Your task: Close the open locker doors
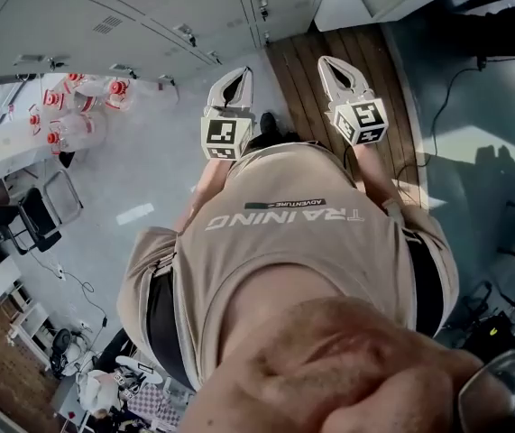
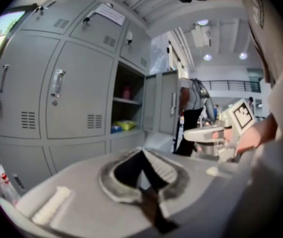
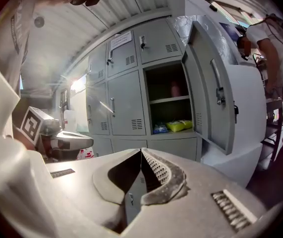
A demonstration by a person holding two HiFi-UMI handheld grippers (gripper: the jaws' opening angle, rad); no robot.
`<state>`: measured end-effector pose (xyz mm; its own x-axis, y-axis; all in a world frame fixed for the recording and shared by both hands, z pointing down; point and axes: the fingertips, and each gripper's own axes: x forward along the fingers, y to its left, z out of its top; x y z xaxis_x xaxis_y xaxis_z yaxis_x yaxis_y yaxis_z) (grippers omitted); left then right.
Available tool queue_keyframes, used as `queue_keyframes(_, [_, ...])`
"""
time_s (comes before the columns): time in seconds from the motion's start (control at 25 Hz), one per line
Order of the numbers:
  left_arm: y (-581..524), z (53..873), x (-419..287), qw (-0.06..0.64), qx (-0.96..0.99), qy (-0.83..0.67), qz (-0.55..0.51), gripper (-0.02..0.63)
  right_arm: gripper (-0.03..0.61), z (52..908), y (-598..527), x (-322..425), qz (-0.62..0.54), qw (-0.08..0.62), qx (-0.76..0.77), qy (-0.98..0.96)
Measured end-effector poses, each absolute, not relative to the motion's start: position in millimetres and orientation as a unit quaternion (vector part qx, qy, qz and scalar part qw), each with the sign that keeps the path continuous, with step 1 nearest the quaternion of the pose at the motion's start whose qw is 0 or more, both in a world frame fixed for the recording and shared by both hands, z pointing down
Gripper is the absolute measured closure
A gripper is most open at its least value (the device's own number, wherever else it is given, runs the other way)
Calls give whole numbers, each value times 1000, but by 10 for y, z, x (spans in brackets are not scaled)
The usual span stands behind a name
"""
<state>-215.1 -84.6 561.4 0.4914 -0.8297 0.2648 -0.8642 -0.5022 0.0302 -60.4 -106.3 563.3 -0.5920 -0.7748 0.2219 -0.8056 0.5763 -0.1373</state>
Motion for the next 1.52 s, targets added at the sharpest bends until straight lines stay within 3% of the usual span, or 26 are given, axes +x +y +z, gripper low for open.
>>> queue_keyframes(0.36, [-1375, 5664, -2375, 92, 867, -481, 92, 621, 563, 5494, -1481, -691, 126, 56, 476, -868])
queue_keyframes(0.88, [-2031, 5596, -1760, 86, 867, -477, 120, 620, 563, 5479, -1963, 841, 85, 126, 551, -821])
queue_keyframes(1.24, [-2490, 5056, -800, 80, 823, -552, 111, 621, 563, 5132, -2464, 1316, 44, 145, 400, -904])
queue_keyframes(1.52, [-2460, 4731, -406, 105, 773, -616, 106, 621, 563, 4863, -2493, 1637, 80, 134, 303, -940])
